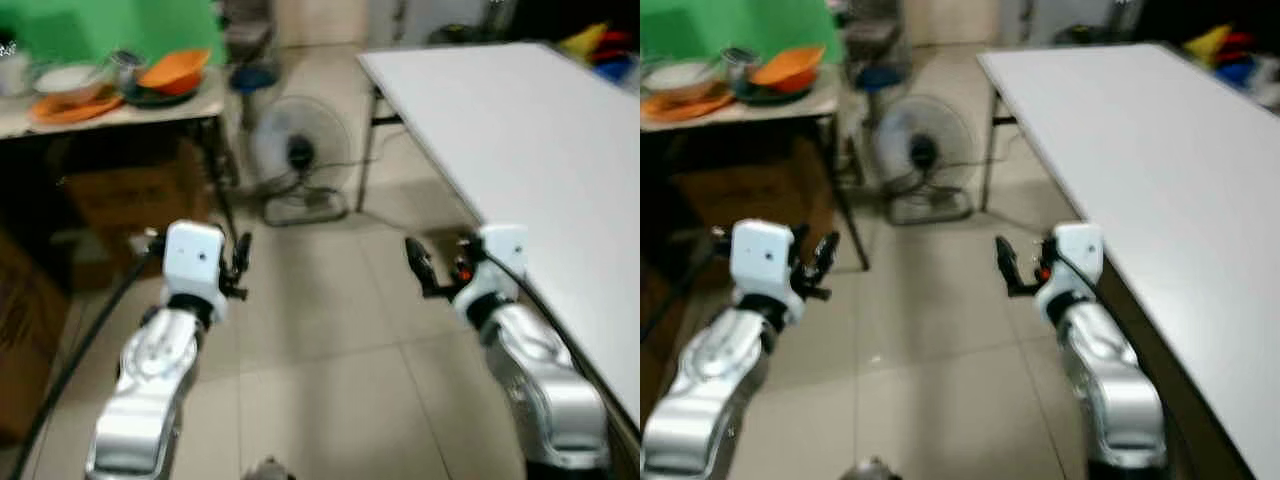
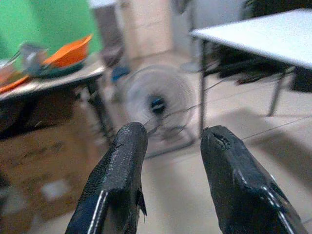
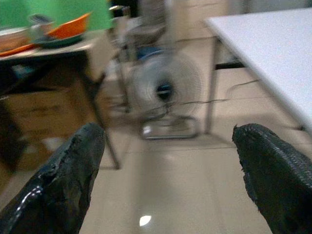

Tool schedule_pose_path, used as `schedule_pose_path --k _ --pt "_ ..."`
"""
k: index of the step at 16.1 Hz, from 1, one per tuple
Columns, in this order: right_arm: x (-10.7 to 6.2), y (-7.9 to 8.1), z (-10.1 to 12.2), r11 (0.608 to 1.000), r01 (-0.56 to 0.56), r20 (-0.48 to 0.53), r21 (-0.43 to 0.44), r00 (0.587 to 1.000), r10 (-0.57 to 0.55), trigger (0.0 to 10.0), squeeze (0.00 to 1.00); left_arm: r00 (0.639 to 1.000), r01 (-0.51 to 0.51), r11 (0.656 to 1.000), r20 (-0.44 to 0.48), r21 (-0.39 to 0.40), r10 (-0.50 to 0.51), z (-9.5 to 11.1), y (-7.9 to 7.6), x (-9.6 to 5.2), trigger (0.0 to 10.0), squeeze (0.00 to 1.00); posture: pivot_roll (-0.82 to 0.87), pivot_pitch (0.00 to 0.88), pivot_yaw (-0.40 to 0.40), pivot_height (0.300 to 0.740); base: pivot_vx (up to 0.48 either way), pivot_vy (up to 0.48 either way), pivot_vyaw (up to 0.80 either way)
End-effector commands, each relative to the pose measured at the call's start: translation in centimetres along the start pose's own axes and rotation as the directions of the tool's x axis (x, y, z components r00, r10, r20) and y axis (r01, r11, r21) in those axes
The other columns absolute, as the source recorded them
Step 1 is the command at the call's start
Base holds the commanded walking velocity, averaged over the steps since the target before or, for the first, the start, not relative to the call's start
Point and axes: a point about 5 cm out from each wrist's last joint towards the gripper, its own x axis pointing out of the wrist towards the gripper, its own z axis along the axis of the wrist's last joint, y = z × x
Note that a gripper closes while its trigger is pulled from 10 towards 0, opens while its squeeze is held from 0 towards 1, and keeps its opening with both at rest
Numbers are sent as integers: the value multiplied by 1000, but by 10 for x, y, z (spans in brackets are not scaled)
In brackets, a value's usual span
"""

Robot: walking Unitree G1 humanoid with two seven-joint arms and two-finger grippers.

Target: Setting the table

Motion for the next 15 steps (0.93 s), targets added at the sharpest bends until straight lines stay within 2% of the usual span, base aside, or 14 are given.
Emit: schedule_pose_path --k 1,2,4,8,9,15 --pt "-1 4 5 999 -31 18 -11 999 32 10000 0 1000 -11 1000 -14 -4 11 -1 2 0 10000 0 170 0 8 727 311 0 0" --pt "-1 4 5 999 -33 17 -12 999 34 10000 0 1000 0 1000 -10 -9 0 0 0 0 10000 0 169 0 8 727 307 0 0" --pt "-1 3 3 999 -40 6 -10 999 40 10000 0 1000 5 1000 5 -7 -5 4 -2 2 10000 0 167 0 8 727 311 0 722" --pt "3 14 9 997 -71 36 -37 997 72 10000 0 1000 1 1000 -1 -14 -1 2 -2 7 10000 0 160 0 16 727 318 0 800" --pt "5 15 9 998 -61 43 -9 997 61 10000 0 1000 9 1000 3 -7 -9 3 -3 8 10000 0 158 0 20 727 315 0 0" --pt "6 9 8 1000 -7 45 -19 999 8 10000 0 1000 9 1000 19 -12 -8 8 -1 16 10000 0 150 0 38 727 344 0 69"
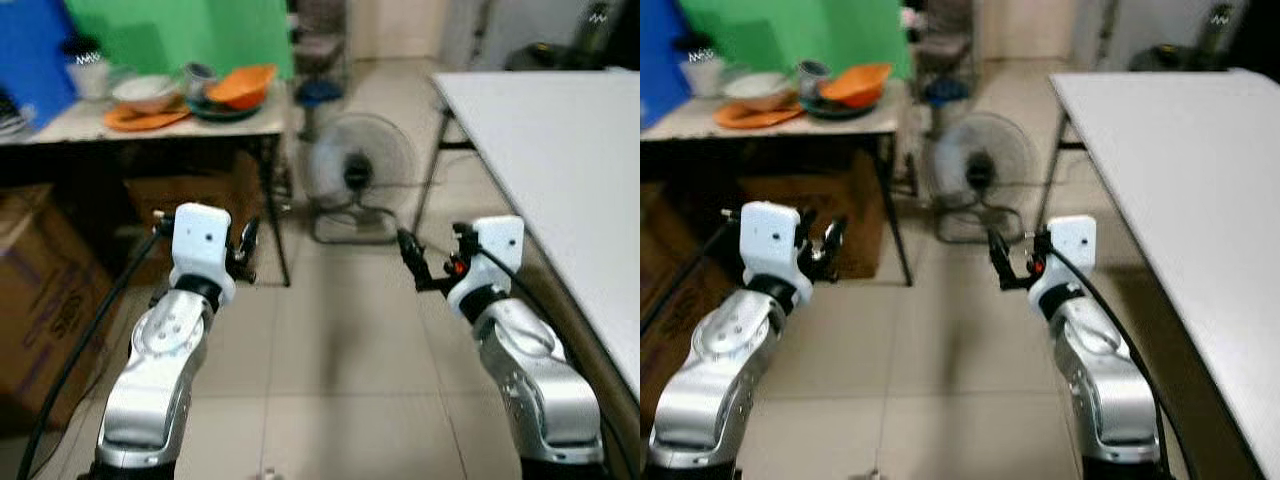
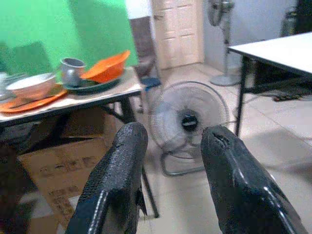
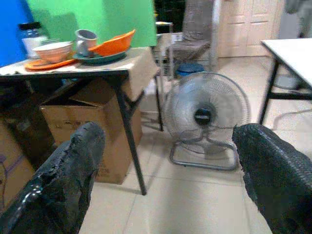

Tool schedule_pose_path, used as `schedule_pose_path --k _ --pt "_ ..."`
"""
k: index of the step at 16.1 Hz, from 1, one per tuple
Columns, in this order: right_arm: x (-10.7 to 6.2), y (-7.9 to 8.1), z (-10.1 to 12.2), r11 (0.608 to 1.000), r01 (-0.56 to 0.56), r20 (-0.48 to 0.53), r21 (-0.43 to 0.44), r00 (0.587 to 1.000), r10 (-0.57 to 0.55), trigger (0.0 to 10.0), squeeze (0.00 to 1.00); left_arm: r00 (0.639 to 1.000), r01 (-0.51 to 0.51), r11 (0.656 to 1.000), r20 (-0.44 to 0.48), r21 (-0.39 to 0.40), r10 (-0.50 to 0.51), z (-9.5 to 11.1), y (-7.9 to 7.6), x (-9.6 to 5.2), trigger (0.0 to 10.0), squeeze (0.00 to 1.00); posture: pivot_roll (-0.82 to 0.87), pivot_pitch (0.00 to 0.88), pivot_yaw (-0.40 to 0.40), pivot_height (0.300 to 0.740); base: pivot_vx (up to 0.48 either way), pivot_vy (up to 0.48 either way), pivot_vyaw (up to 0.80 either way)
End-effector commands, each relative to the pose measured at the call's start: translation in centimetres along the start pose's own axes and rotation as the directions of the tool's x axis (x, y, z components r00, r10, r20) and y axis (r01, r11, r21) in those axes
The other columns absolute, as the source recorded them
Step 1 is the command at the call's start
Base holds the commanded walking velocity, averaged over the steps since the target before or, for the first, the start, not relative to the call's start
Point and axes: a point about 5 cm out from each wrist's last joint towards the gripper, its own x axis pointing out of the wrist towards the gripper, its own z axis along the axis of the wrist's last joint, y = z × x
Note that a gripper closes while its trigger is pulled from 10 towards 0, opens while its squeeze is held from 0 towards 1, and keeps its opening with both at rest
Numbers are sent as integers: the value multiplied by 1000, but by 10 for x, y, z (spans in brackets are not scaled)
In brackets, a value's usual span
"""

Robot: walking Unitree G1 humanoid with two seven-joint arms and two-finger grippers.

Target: Setting the table

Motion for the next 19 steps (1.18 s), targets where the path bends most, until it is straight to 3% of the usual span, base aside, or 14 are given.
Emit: schedule_pose_path --k 1,3,7,10,12,13,14,19 --pt "5 7 1 1000 -12 4 -1 1000 12 10000 0 999 -25 1000 -24 9 25 -5 6 0 10000 0 150 0 38 727 375 0 800" --pt "9 9 4 1000 -18 19 -11 1000 18 10000 0 999 -23 1000 -27 10 24 -5 4 0 10000 0 154 0 37 727 375 0 800" --pt "12 5 11 999 42 74 -34 996 -39 10000 0 999 -39 999 -25 2 39 -5 8 0 10000 0 153 0 41 727 377 0 0" --pt "8 -16 12 988 151 92 27 984 -152 10000 0 999 -42 999 -26 5 42 -8 11 -1 10000 0 143 0 46 727 374 0 0" --pt "1 -24 -3 986 142 18 83 989 -144 10000 0 999 -46 999 -28 5 46 -12 15 -2 10000 0 141 0 46 727 373 0 0" --pt "-5 -28 -9 987 156 2 27 988 -156 10000 0 999 -45 999 -30 6 45 -13 17 -3 10000 0 141 0 46 727 375 0 0" --pt "-8 -28 -12 988 151 -5 4 988 -151 10000 0 998 -47 999 -32 6 47 -14 18 -4 10000 0 141 0 46 727 371 0 0" --pt "-9 -17 -7 994 105 14 44 994 -105 10000 0 999 -30 1000 -27 0 30 -13 15 -4 10000 0 135 0 50 727 379 0 0"
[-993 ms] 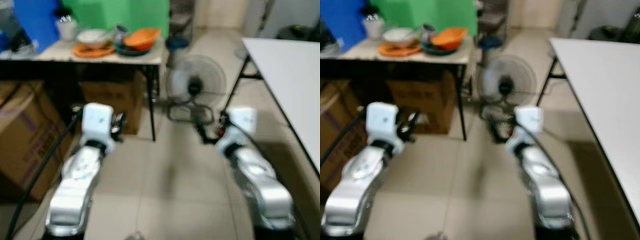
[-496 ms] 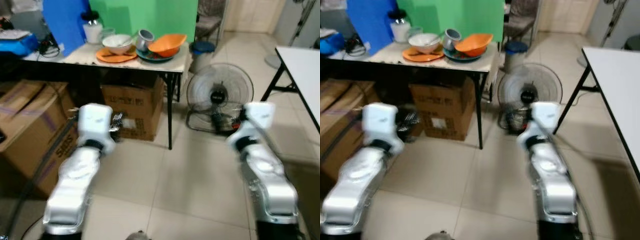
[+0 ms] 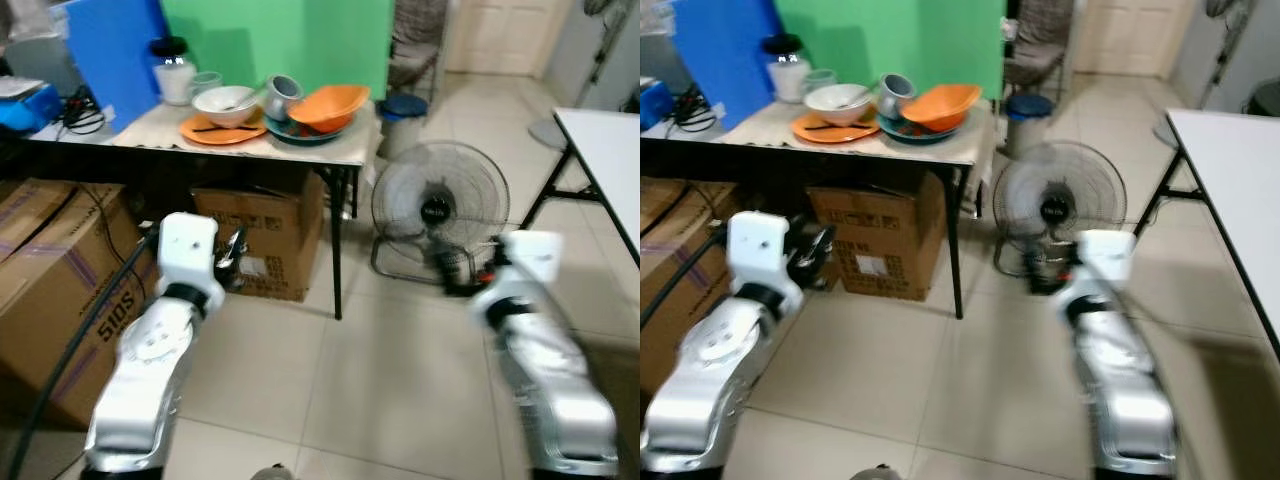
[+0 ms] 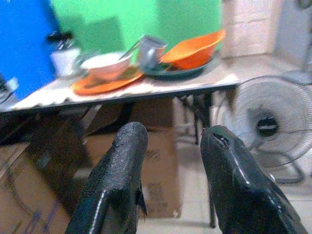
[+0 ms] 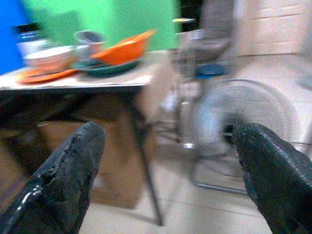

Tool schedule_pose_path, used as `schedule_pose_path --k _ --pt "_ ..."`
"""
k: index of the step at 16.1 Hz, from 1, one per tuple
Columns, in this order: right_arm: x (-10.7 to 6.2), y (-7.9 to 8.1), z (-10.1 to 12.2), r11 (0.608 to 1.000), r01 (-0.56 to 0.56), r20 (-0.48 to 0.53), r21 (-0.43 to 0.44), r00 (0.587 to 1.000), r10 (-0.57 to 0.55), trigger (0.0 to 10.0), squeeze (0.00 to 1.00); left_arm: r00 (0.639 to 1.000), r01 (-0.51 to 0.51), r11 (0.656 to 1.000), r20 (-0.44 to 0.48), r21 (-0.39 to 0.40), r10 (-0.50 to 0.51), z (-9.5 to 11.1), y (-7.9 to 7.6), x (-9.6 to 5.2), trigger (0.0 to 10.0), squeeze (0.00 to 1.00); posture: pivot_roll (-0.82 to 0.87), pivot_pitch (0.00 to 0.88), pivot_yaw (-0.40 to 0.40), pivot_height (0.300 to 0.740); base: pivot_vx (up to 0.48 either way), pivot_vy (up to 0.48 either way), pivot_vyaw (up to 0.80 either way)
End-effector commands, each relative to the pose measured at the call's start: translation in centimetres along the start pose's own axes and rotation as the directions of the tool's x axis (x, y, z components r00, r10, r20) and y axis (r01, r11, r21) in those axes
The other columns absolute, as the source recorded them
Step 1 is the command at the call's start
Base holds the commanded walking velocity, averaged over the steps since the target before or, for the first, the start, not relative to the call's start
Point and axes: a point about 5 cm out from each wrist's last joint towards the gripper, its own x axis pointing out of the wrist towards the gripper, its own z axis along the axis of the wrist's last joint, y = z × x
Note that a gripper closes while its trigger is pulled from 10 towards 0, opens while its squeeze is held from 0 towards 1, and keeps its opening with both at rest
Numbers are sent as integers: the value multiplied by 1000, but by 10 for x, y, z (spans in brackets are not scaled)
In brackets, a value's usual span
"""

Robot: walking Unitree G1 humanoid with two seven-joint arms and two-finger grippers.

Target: Setting the table

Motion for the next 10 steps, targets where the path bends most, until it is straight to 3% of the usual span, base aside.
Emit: schedule_pose_path --k 1,4,10 --pt "-1 -3 4 1000 6 8 -3 1000 -6 10000 0 999 23 1000 22 2 -23 5 -4 1 10000 0 135 0 50 727 401 0 0" --pt "1 -2 1 999 15 -35 -39 999 -16 10000 0 1000 22 1000 20 -2 -22 4 -4 -1 10000 0 138 0 49 727 404 0 0" --pt "3 3 5 999 -12 -11 -37 1000 12 10000 0 999 28 1000 35 -8 -27 8 -6 -3 10000 0 143 0 44 727 433 0 0"
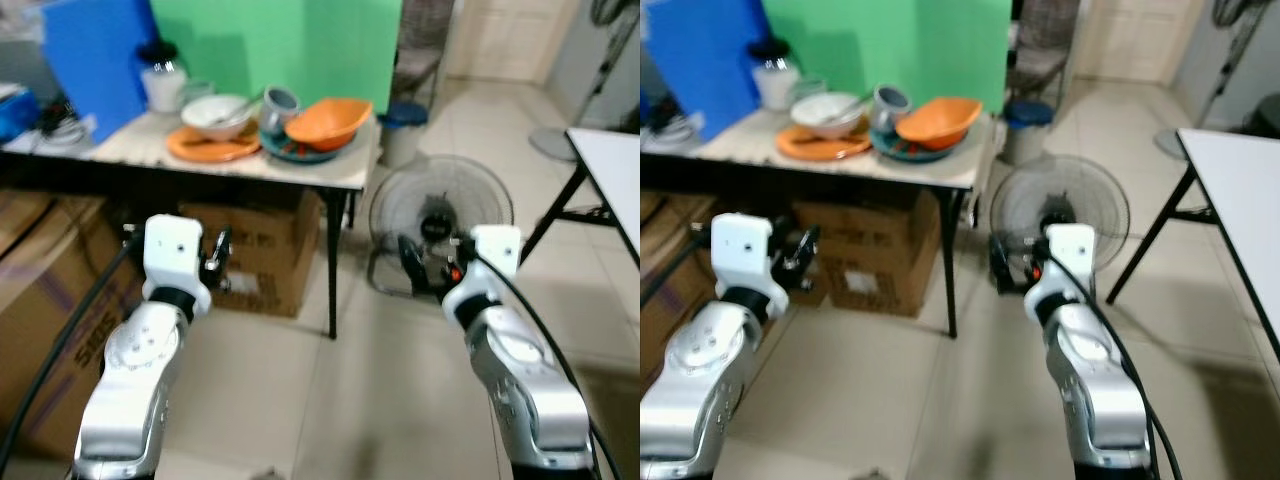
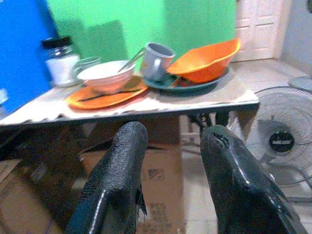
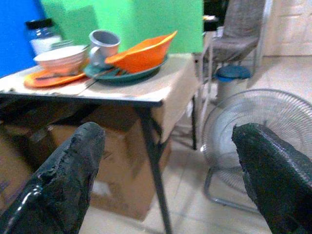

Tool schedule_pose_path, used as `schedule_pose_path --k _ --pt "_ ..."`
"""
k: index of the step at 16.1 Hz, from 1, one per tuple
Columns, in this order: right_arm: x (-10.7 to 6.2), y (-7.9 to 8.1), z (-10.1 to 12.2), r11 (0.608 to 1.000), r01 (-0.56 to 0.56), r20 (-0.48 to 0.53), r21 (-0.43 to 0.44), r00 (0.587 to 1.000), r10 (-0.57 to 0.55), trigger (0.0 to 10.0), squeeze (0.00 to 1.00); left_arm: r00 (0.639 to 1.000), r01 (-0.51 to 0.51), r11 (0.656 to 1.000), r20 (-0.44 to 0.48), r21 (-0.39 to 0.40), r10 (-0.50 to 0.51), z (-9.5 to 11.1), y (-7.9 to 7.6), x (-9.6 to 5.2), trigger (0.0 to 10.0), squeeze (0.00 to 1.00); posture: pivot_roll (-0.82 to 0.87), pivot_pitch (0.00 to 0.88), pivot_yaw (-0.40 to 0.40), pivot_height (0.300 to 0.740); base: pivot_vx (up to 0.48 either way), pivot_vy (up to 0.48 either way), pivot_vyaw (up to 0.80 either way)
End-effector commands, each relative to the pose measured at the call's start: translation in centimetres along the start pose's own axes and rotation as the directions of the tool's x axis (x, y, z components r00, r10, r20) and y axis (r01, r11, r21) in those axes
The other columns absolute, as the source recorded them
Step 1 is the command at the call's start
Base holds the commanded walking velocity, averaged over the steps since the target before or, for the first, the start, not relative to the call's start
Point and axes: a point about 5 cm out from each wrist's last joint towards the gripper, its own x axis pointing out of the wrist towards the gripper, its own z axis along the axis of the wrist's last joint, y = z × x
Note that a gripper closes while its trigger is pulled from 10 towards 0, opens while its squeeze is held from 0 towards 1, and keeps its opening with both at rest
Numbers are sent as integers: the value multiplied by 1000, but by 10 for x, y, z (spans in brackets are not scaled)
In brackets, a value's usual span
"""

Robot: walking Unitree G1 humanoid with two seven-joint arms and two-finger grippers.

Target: Setting the table

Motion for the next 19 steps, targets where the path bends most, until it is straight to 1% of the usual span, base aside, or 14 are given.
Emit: schedule_pose_path --k 1,3,5,8,11,17,19 --pt "-2 -4 4 999 4 8 -36 1000 -4 10000 0 999 34 999 20 -1 -34 5 -8 1 10000 0 143 0 44 727 435 0 0" --pt "-1 -4 5 998 12 13 -57 1000 -11 10000 0 999 34 999 24 3 -34 7 -8 2 10000 0 146 0 43 727 437 0 800" --pt "0 -4 6 999 14 20 -36 1000 -13 10000 0 999 37 999 24 6 -37 7 -7 2 10000 0 146 0 42 727 435 0 672" --pt "2 -2 10 1000 -2 28 -19 1000 3 10000 0 999 43 999 25 11 -43 8 -8 2 10000 0 146 0 45 727 436 0 0" --pt "4 6 14 999 -43 30 -19 999 43 10000 0 998 50 999 26 17 -51 10 -8 3 10000 0 150 0 45 727 436 0 0" --pt "6 5 18 999 -43 42 7 998 43 10000 0 998 57 998 30 25 -58 11 -8 2 10000 0 154 0 43 727 437 0 0" --pt "6 9 19 998 -67 41 1 997 67 10000 0 998 59 998 31 26 -59 11 -9 3 10000 0 155 0 44 727 439 0 0"
